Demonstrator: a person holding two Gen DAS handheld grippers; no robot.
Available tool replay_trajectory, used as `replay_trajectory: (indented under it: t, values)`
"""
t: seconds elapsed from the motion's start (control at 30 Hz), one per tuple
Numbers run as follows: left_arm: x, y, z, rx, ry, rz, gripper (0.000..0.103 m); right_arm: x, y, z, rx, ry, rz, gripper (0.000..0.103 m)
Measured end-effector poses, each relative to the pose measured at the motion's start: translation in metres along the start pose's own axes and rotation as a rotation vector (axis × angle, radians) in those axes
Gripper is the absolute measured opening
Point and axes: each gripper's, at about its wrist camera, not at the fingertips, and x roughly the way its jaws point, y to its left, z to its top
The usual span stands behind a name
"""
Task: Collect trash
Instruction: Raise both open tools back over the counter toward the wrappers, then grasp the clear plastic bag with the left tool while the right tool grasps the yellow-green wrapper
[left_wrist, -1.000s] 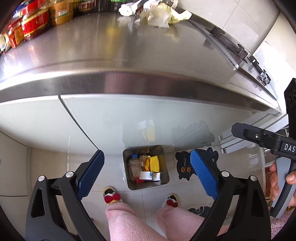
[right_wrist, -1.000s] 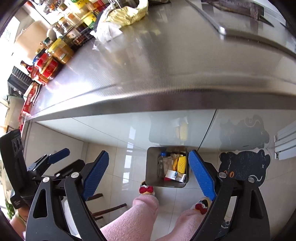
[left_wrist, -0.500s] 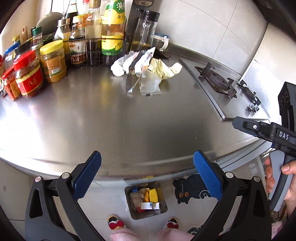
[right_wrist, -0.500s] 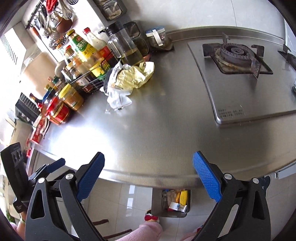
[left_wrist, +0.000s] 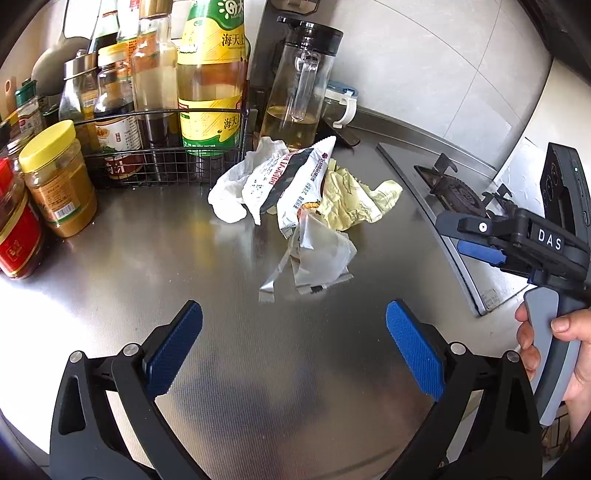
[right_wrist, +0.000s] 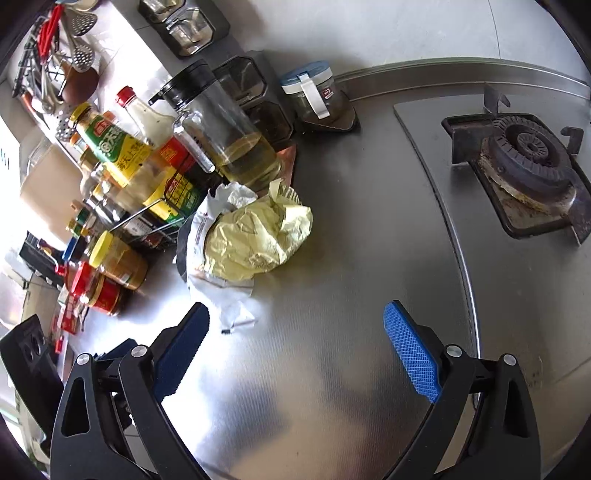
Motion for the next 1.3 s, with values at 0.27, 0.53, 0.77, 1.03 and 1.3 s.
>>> replay_trajectory:
  t: [0.27, 0.53, 0.77, 1.03, 1.3]
  values:
    - [0.04, 0.003, 0.019, -0.005, 0.034, 0.002, 0.095, 0.042, -0.001, 0.033, 0.022, -0.017, 0.003, 0.093]
    - [0.057, -0.004, 0.024, 0.009, 0.064, -0.027, 0.072, 0.062, 0.003, 0.039, -0.035, -0.02, -0.012, 0.054]
    - [0.061, -0.007, 0.024, 0.022, 0.089, -0.053, 0.01, 0.055, 0.012, 0.032, -0.124, -0.011, -0.008, 0.013]
    - [0.038, -0.014, 0.016, 0.035, 0.035, -0.101, 0.0, 0.018, 0.003, 0.008, -0.14, -0.022, -0.026, 0.011]
    - [0.004, -0.042, -0.001, 0.099, 0.001, -0.138, 0.0, -0.025, -0.004, -0.02, -0.145, -0.04, -0.058, 0.011]
